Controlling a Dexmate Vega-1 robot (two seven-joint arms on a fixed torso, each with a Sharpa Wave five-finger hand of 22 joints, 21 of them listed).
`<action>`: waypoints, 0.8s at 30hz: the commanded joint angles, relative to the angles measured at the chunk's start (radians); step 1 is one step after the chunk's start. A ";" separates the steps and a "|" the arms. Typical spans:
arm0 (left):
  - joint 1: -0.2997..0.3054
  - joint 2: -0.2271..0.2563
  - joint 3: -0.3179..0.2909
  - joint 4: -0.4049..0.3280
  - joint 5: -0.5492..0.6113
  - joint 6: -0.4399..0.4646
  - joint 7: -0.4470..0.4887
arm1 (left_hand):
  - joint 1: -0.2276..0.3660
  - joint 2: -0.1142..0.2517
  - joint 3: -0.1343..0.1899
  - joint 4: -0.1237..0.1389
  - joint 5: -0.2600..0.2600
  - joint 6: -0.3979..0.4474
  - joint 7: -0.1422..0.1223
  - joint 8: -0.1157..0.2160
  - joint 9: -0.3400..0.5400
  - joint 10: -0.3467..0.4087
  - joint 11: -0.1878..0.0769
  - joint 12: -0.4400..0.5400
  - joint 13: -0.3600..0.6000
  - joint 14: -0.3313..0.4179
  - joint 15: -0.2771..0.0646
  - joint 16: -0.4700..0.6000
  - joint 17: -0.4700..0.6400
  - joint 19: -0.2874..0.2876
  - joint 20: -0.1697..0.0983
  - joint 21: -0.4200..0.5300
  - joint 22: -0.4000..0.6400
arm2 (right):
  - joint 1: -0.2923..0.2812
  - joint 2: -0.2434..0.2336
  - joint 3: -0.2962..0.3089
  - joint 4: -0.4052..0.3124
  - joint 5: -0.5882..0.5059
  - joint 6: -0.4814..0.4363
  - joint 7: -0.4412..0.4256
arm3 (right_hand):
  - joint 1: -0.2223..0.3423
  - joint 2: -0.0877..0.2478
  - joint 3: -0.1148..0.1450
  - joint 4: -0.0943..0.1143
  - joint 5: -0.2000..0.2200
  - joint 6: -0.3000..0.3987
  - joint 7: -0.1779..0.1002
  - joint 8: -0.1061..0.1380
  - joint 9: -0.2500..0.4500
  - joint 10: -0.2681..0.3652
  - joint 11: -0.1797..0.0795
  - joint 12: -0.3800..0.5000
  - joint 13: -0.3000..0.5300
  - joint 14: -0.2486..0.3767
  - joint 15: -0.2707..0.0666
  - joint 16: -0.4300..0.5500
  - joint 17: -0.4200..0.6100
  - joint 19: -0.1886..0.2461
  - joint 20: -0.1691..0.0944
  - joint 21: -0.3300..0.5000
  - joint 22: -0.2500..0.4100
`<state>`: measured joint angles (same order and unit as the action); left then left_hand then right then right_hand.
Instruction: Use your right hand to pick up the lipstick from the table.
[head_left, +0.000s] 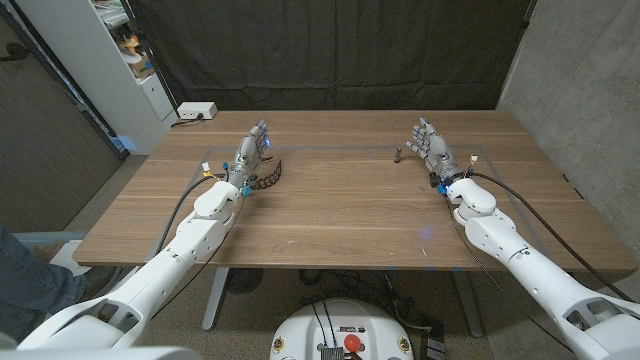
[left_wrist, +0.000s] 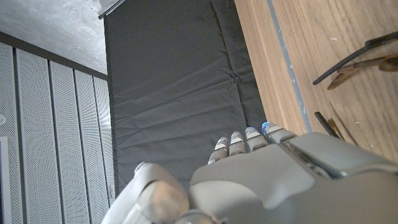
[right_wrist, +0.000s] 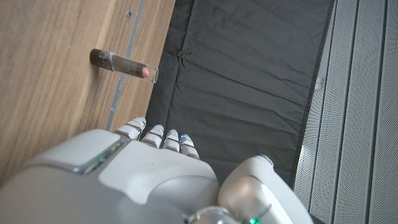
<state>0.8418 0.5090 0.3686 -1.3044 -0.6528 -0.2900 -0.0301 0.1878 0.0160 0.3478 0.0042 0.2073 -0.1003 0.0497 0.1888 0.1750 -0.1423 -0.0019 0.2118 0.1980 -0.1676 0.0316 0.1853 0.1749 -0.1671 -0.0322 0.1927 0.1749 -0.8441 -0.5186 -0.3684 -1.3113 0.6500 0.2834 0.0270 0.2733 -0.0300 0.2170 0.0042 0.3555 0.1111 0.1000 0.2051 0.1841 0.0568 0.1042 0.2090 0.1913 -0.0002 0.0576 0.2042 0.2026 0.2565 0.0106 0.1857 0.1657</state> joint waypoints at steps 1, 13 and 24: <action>0.005 0.004 -0.002 -0.013 -0.003 0.003 0.002 | 0.011 0.003 0.007 -0.001 0.006 -0.006 -0.002 0.007 0.003 -0.004 -0.002 0.006 0.001 -0.039 0.001 0.004 0.005 -0.071 -0.030 0.004 0.004 | -0.013 -0.009 0.005 -0.019 -0.001 -0.003 -0.008 | 0.011 0.001 0.008 -0.003 0.005 0.012 0.000 0.005 0.005 0.007 0.005 0.005 0.003 0.002 0.002 0.006 0.005 0.011 -0.002 0.006 0.003; 0.006 0.001 -0.006 -0.004 -0.012 -0.012 -0.016 | 0.012 0.004 0.007 -0.004 0.005 -0.004 -0.002 0.006 0.003 -0.004 0.001 0.005 0.000 -0.037 0.003 0.004 0.005 -0.073 -0.029 0.004 0.004 | -0.023 -0.011 0.004 -0.036 -0.013 0.003 -0.023 | 0.015 0.004 0.009 -0.006 0.004 0.014 -0.001 0.004 0.005 0.008 0.002 0.003 0.003 0.004 0.002 0.006 0.004 0.012 -0.003 0.006 0.003; 0.003 0.013 -0.005 -0.010 -0.011 -0.004 -0.026 | 0.015 0.008 0.008 -0.008 0.004 0.002 -0.002 0.006 0.003 0.003 0.004 0.007 -0.001 -0.030 0.005 0.005 0.004 -0.066 -0.052 0.006 0.004 | -0.028 -0.014 0.008 -0.055 -0.025 0.010 -0.044 | 0.020 0.007 0.011 -0.009 0.003 0.011 -0.003 0.001 0.005 0.006 0.000 0.001 0.003 0.004 0.001 0.004 0.004 0.012 -0.002 0.006 0.003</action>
<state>0.8467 0.5124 0.3636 -1.3122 -0.6608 -0.2973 -0.0391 0.1943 0.0225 0.3517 0.0001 0.2070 -0.1001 0.0498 0.1887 0.1748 -0.1384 0.0019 0.2118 0.1952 -0.1710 0.0354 0.1853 0.1747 -0.1670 -0.0322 0.1931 0.1747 -0.8677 -0.5300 -0.3636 -1.3518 0.6368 0.2849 -0.0001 0.2785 -0.0248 0.2212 0.0000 0.3554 0.1145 0.0965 0.2051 0.1839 0.0569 0.1039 0.2090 0.1905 0.0000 0.0571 0.2042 0.2024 0.2564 0.0107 0.1857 0.1655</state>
